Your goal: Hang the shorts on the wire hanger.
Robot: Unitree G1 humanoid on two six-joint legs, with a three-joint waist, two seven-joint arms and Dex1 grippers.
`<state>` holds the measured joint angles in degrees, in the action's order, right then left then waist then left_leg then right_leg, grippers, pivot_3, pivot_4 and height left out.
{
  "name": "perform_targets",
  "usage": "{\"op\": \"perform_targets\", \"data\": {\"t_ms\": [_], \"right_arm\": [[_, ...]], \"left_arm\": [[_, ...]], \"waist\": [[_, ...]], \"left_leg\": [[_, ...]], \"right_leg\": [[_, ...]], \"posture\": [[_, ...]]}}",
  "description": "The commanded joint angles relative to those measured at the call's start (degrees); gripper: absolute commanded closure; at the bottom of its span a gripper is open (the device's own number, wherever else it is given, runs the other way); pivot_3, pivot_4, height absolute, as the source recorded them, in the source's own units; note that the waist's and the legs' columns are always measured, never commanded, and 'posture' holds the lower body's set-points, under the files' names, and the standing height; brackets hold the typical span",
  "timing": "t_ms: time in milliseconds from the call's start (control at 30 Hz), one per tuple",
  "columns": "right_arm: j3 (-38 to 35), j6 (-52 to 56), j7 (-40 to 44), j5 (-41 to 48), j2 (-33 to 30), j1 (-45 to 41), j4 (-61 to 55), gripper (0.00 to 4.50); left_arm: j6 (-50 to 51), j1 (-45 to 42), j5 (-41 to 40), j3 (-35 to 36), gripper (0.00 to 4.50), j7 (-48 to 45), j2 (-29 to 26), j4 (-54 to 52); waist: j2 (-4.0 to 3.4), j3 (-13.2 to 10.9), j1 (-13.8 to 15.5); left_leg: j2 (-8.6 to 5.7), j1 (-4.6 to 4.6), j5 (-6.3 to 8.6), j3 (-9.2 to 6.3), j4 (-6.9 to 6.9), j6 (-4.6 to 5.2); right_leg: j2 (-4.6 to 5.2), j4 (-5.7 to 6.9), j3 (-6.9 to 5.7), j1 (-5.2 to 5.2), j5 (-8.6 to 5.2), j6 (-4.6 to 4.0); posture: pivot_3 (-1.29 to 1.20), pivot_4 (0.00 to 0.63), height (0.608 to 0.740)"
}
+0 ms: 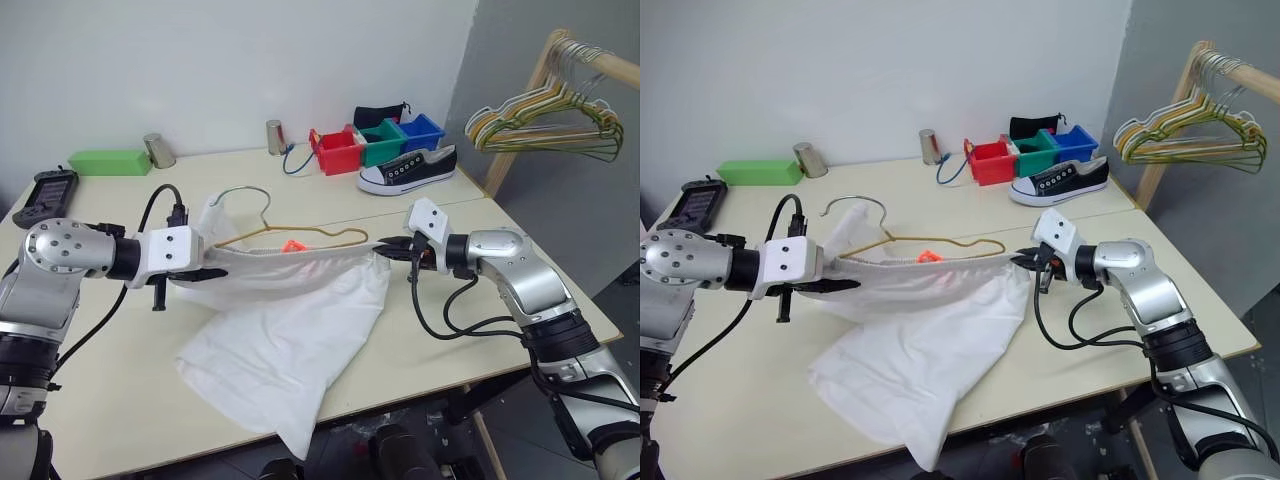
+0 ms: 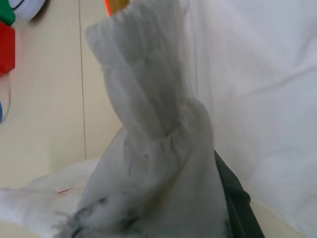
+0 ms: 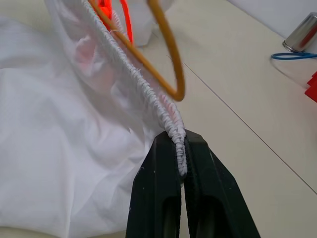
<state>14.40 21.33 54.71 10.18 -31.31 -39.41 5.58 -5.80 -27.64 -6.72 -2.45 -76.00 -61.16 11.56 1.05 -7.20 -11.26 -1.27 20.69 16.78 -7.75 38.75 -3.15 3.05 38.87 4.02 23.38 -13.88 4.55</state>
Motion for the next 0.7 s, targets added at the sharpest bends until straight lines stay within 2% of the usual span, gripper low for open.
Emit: {"op": "perform_targets", "data": {"t_ms": [33, 200, 400, 700], "right_arm": [[-2.4, -0.2, -0.2, -0.9, -1.6, -1.3, 0.4, 4.45], [-2.2, -0.8, -0.6, -1.1, -0.9, -0.9, 2.4, 4.45], [-1.9, -2.7, -1.1, -1.8, 0.4, -2.4, 6.2, 4.45], [-3.0, -0.8, 0.1, -0.1, 0.5, -4.2, 5.8, 4.45]], "left_arm": [[-0.2, -2.5, 0.5, 1.8, 4.40, 1.1, -0.8, 1.7], [1.4, -3.3, -1.3, 1.8, 4.40, 0.1, -0.1, 0.2], [1.4, -1.9, -0.9, 1.3, 4.40, -1.0, -1.0, -0.3], [-0.8, 0.5, 1.7, 1.1, 4.40, -1.1, -3.0, 0.8]], "waist": [[0.00, 0.0, 0.0], [0.00, 0.0, 0.0], [0.00, 0.0, -0.1], [0.00, 0.0, 0.0]], "left_leg": [[0.00, 0.00, 0.00, 0.00, 0.00, 0.00], [0.00, 0.00, 0.00, 0.01, 0.00, 0.00], [0.00, -0.01, 0.00, 0.01, 0.00, 0.00], [-0.01, 0.00, 0.00, -0.01, 0.00, 0.00]], "right_leg": [[0.00, 0.00, 0.00, 0.00, 0.00, 0.00], [0.00, 0.00, 0.00, 0.00, 0.00, 0.00], [0.00, 0.00, 0.01, 0.00, 0.00, -0.01], [0.00, 0.00, 0.00, 0.00, 0.00, -0.01]], "posture": [[-0.15, 0.031, 0.740], [-0.15, 0.034, 0.740], [-0.15, 0.033, 0.740], [-0.14, 0.034, 0.740]]}}
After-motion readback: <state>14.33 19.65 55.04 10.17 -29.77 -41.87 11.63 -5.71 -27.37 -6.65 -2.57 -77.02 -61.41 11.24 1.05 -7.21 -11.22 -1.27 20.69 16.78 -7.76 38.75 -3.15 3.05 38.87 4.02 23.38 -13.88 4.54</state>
